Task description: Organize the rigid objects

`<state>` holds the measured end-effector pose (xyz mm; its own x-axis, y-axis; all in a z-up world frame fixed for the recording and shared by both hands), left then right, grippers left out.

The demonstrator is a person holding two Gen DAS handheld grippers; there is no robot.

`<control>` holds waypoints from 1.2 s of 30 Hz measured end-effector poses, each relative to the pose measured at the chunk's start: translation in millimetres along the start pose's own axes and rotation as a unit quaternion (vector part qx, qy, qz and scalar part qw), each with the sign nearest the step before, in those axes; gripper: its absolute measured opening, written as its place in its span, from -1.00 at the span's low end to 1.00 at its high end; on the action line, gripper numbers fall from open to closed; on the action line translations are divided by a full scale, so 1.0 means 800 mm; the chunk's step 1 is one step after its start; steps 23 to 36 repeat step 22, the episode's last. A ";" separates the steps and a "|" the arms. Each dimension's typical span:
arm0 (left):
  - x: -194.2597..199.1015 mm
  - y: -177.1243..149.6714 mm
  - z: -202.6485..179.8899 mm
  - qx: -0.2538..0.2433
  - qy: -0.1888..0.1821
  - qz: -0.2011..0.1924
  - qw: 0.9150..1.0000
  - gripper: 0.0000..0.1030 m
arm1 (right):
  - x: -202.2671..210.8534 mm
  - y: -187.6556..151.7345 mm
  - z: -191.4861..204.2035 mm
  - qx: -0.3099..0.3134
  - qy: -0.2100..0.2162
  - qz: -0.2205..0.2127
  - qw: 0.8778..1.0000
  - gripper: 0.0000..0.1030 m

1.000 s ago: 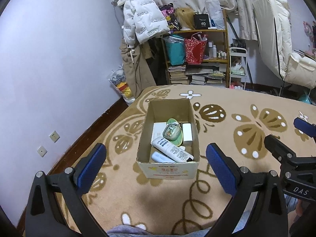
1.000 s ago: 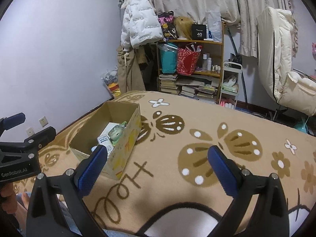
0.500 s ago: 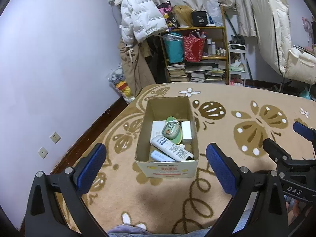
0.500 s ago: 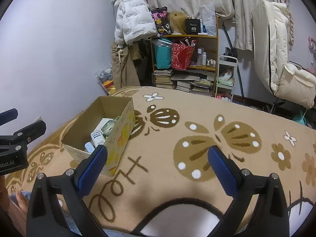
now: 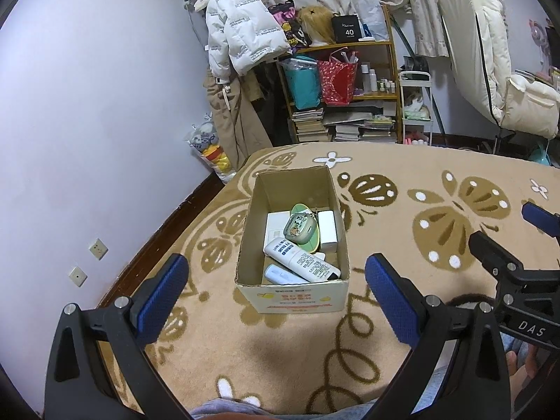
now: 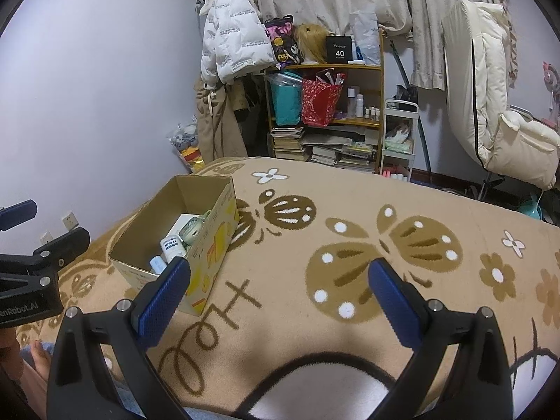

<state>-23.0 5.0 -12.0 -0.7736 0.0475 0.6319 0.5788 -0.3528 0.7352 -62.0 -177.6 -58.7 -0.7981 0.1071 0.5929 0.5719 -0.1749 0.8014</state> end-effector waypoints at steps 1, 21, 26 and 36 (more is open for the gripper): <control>0.000 0.000 0.000 0.000 -0.001 0.000 1.000 0.95 | 0.000 0.001 0.000 0.000 -0.001 0.000 1.000 1.00; -0.002 -0.004 0.005 0.001 0.002 0.001 1.000 0.95 | 0.003 0.006 0.002 -0.004 -0.002 -0.003 1.000 1.00; -0.002 -0.004 0.005 0.002 0.000 0.001 1.000 0.95 | 0.003 0.006 0.002 -0.005 -0.002 -0.003 1.000 1.00; -0.002 -0.004 0.005 0.002 0.000 0.001 1.000 0.95 | 0.003 0.006 0.002 -0.005 -0.002 -0.003 1.000 1.00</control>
Point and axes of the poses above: each gripper's, at about its wrist camera, not at the fingertips, and x roughly against the way its jaws point, z to its left, y to its top, the point moved 9 cm from there along -x, roughly the way its jaws point, and after that the axes turned 3 degrees about z, right-handed, at the moved point
